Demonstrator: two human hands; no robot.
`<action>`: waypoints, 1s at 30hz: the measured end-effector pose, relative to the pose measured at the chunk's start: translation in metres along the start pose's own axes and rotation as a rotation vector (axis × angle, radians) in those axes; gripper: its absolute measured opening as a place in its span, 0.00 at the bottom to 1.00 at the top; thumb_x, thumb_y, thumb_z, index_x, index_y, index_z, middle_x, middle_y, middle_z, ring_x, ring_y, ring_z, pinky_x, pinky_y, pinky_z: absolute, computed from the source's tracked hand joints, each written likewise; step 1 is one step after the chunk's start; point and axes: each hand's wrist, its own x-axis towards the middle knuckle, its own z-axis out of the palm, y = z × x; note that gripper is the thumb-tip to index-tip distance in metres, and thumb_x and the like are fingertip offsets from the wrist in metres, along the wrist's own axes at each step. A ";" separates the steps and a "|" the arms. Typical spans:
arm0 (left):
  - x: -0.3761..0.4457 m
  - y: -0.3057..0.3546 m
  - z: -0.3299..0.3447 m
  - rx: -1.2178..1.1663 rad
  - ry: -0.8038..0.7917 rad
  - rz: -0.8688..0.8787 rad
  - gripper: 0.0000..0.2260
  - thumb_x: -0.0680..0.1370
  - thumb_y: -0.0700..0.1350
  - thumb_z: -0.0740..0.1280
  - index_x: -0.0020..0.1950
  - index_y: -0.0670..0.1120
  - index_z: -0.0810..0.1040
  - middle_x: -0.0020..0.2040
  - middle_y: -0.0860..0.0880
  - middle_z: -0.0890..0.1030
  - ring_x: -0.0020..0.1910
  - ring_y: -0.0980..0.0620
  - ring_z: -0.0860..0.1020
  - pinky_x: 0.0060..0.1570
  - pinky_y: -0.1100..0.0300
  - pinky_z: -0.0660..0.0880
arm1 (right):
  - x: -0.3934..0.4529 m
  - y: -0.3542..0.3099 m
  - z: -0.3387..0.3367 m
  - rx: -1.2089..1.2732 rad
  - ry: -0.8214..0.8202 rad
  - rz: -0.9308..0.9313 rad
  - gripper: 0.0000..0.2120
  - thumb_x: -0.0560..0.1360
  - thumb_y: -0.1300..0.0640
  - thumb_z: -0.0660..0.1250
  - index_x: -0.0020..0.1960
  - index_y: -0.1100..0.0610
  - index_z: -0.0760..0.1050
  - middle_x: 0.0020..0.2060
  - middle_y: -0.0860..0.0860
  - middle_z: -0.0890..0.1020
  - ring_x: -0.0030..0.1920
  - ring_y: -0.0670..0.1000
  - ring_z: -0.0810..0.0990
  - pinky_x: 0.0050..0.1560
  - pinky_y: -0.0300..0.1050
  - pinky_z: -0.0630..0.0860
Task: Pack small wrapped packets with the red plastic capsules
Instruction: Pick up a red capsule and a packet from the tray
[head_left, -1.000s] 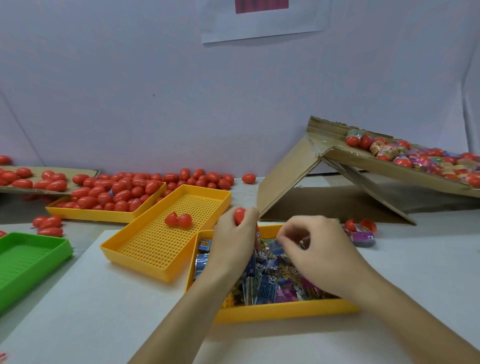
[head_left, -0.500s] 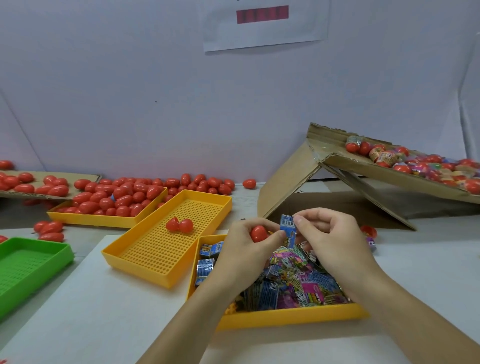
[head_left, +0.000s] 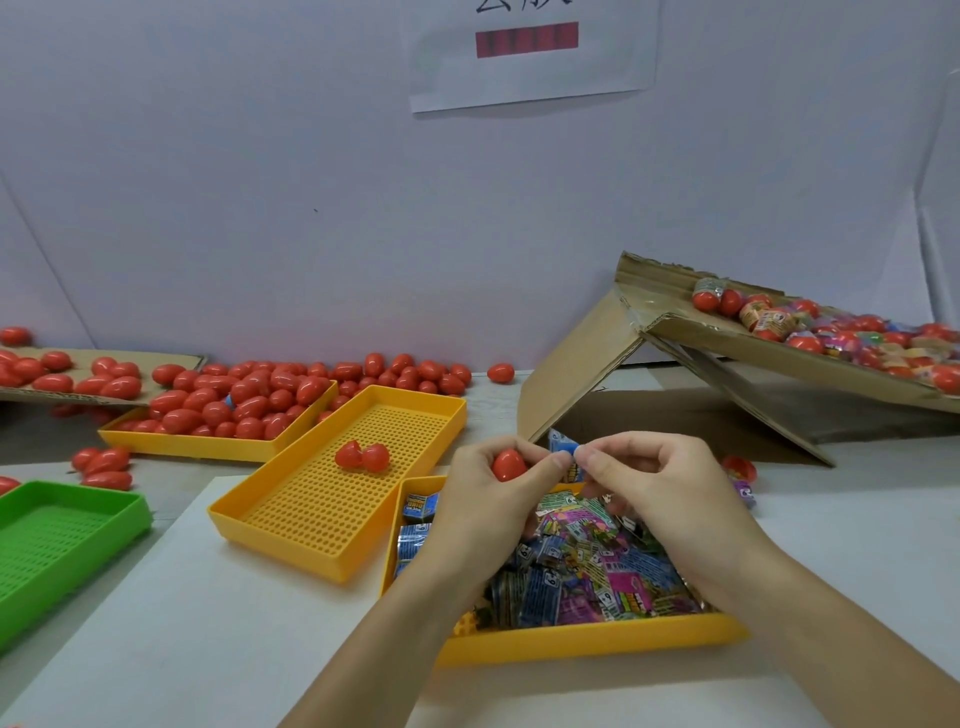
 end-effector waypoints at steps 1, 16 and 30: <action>0.000 0.000 0.000 -0.002 0.002 0.002 0.09 0.75 0.49 0.74 0.36 0.49 0.81 0.28 0.53 0.72 0.26 0.55 0.72 0.30 0.61 0.74 | 0.000 -0.001 0.000 0.009 -0.007 0.014 0.04 0.73 0.49 0.73 0.43 0.48 0.85 0.36 0.48 0.87 0.41 0.45 0.85 0.41 0.42 0.77; 0.001 0.001 -0.002 -0.092 0.009 -0.014 0.09 0.72 0.53 0.73 0.40 0.48 0.82 0.25 0.53 0.70 0.25 0.55 0.70 0.28 0.61 0.72 | 0.005 -0.005 -0.004 0.321 -0.049 0.199 0.05 0.68 0.52 0.75 0.40 0.52 0.87 0.35 0.49 0.83 0.44 0.50 0.79 0.42 0.45 0.74; 0.002 -0.001 -0.004 -0.183 -0.094 -0.122 0.09 0.77 0.39 0.69 0.36 0.46 0.79 0.30 0.49 0.70 0.26 0.54 0.67 0.27 0.60 0.70 | -0.002 -0.007 -0.002 0.265 -0.088 -0.109 0.16 0.62 0.42 0.73 0.44 0.50 0.86 0.31 0.47 0.81 0.31 0.46 0.72 0.31 0.38 0.69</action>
